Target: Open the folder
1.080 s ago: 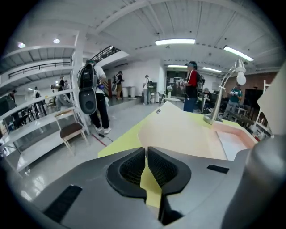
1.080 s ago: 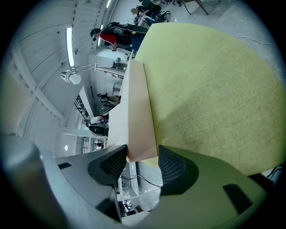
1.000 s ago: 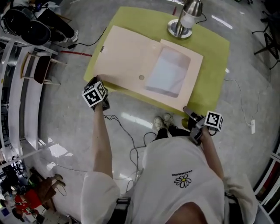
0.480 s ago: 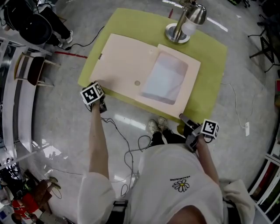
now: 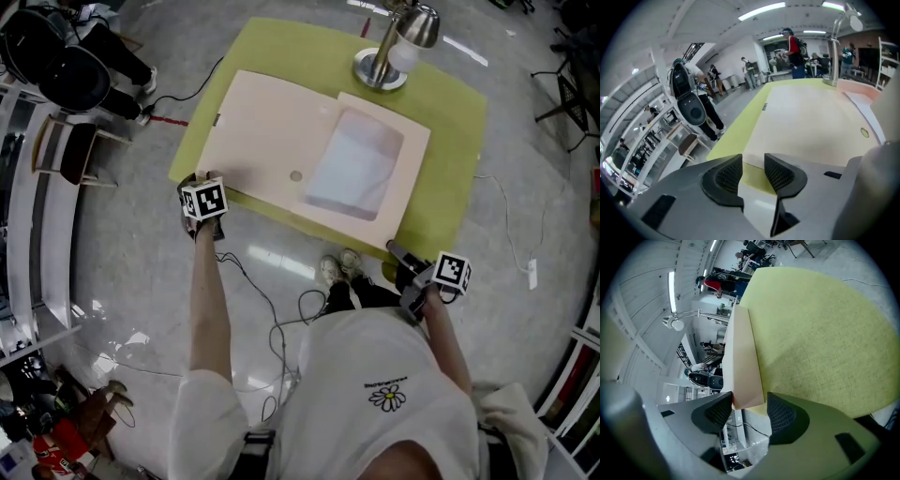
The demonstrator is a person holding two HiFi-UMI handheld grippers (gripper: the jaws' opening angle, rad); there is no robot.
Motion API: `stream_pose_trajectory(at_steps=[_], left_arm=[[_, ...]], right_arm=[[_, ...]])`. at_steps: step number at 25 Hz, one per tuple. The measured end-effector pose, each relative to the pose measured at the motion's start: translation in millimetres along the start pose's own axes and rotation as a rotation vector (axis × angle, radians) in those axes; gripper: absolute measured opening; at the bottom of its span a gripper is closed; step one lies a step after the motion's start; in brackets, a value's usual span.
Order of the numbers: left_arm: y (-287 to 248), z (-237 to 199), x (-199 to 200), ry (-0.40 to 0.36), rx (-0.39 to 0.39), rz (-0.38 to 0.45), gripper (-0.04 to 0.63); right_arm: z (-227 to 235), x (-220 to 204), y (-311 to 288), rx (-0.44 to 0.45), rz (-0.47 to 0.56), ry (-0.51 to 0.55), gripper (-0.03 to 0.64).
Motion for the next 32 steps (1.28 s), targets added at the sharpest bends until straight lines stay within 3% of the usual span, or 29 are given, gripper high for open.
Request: stream_pose_trajectory(at_steps=[2,10,14,17,23,27,32], left_arm=[[0,2,1,-0.011,0.01,-0.002,0.14],[2,-7,3,0.139,0.005,-0.011,0.178],[10,-16,7,0.174,0.019,0.01,0.186],[18,-15,12,0.213,-0.013,0.033,0.189],[51,-21,35,0.248,-0.018,0.149,0.192],[82,-15,63,0.292,-0.039,0.269,0.19],[140,-14,94,0.276,-0.047,0.43,0.19]], right_arm=[[0,0,0,-0.002,0.002,-0.018,0.213],[-4,-3,1,-0.067,0.026,-0.034,0.236],[-14,1,5,-0.127,0.034,0.021,0.236],[-33,12,11,-0.121,0.086,0.063,0.235],[-75,48,16,-0.099,0.179,0.244,0.235],[-106,71,22,-0.095,0.227,0.386,0.235],[-158,88,23,-0.086,0.324,0.618,0.233]])
Point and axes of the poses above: the fingertips, and each gripper's own axes: y backward along the fingers, z to its right, x out of its top, the point moved 4 cm from there along y, backward along the fingers, and after that the axes turned 6 degrees about y, right-handed, at the moved point
